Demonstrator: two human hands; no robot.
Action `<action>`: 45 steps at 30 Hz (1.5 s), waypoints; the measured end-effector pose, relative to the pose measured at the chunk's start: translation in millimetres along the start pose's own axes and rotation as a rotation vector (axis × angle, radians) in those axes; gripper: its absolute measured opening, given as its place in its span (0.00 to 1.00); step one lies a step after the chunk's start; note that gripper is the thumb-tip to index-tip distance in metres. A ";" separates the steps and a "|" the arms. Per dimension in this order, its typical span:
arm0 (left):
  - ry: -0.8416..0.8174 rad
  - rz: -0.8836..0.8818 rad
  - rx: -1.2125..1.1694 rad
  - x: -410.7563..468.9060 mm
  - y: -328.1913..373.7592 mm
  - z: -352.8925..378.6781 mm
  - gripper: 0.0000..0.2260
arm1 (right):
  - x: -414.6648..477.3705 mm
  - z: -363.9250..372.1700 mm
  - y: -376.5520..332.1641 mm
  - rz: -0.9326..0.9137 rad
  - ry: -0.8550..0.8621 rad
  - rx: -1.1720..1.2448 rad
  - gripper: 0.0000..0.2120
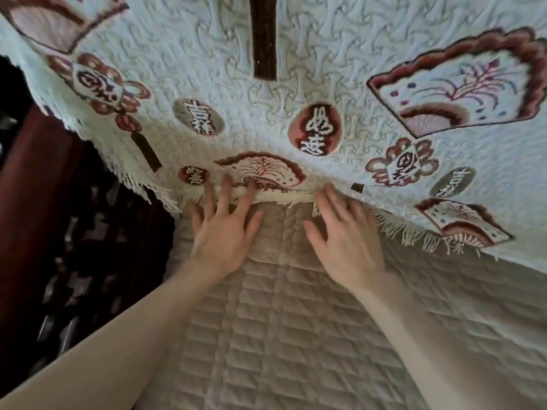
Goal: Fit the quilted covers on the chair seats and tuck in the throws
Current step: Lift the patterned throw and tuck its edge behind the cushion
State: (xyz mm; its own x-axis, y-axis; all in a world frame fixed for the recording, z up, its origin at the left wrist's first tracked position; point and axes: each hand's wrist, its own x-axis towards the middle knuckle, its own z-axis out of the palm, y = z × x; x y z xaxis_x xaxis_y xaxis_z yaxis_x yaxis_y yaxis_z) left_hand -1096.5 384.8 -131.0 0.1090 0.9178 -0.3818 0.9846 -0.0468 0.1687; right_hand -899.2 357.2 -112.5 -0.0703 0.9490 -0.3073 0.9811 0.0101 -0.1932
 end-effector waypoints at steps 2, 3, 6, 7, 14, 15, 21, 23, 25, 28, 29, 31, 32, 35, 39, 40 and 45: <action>-0.048 -0.017 -0.019 12.3 -4.5 -4.7 0.26 | -6.1 -5.7 -9.6 -0.051 0.035 0.003 0.30; -0.072 -0.019 -0.024 21.2 -7.8 -8.6 0.26 | -4.8 -7.4 -12.0 -0.082 0.001 0.001 0.30; -0.090 0.002 -0.039 36.9 -18.3 -16.7 0.24 | 18.7 -6.5 -8.8 -0.115 -0.124 0.026 0.30; -0.056 0.009 -0.048 33.9 -20.9 -14.9 0.24 | 29.4 -7.3 -6.8 -0.108 -0.155 0.031 0.30; -0.019 -0.079 -0.209 27.9 -31.8 -10.6 0.24 | 19.3 -1.6 -23.8 -0.119 -0.037 -0.016 0.31; -0.017 -0.090 -0.246 37.4 -32.1 -17.1 0.23 | 12.8 0.3 -30.8 -0.164 -0.046 -0.029 0.32; 0.104 -0.062 -0.465 29.2 -34.0 -10.2 0.23 | 56.6 -3.1 -36.2 -0.072 -0.179 0.081 0.30; 0.094 -0.091 -0.509 17.5 -36.5 -3.4 0.25 | 62.5 -4.1 -40.0 -0.052 -0.180 0.076 0.31; 0.066 -0.112 -0.528 16.1 -38.0 -0.7 0.26 | 51.4 -2.4 -46.9 -0.066 -0.151 0.043 0.32; 0.104 -0.123 -0.619 33.6 -39.7 -7.9 0.25 | 39.0 -2.6 -54.1 -0.164 -0.075 -0.024 0.32; 0.095 -0.137 -0.629 40.2 -39.9 -11.0 0.24 | 42.1 -3.9 -54.9 -0.184 -0.079 -0.040 0.33; 0.045 -0.153 -0.610 51.3 -40.3 -15.5 0.24 | 55.9 -7.2 -54.8 -0.183 -0.114 -0.036 0.33; 0.020 -0.153 -0.599 54.5 -42.0 -15.9 0.24 | 65.2 -7.5 -55.8 -0.176 -0.143 -0.025 0.32; 0.024 -0.117 -0.614 54.3 -46.7 -13.5 0.24 | 93.7 -9.3 -61.4 -0.096 -0.236 0.057 0.31; 0.201 -0.132 -0.825 36.0 -47.4 -16.0 0.21 | 94.4 -6.9 -66.4 -0.072 -0.232 0.043 0.33; 0.241 -0.155 -0.875 26.9 -43.7 -17.5 0.22 | 86.0 -5.1 -64.0 -0.101 -0.203 0.005 0.33; 0.432 -0.258 -1.153 -7.1 -20.8 -24.1 0.32 | 54.7 -1.3 -62.2 -0.200 -0.121 -0.056 0.33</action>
State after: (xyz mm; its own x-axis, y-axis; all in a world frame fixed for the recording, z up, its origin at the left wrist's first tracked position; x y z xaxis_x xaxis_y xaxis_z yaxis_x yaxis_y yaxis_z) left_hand -1121.1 388.7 -109.9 -0.3368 0.9130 -0.2304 0.2549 0.3239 0.9111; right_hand -963.8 408.9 -116.1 -0.2819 0.8819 -0.3780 0.9538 0.2148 -0.2102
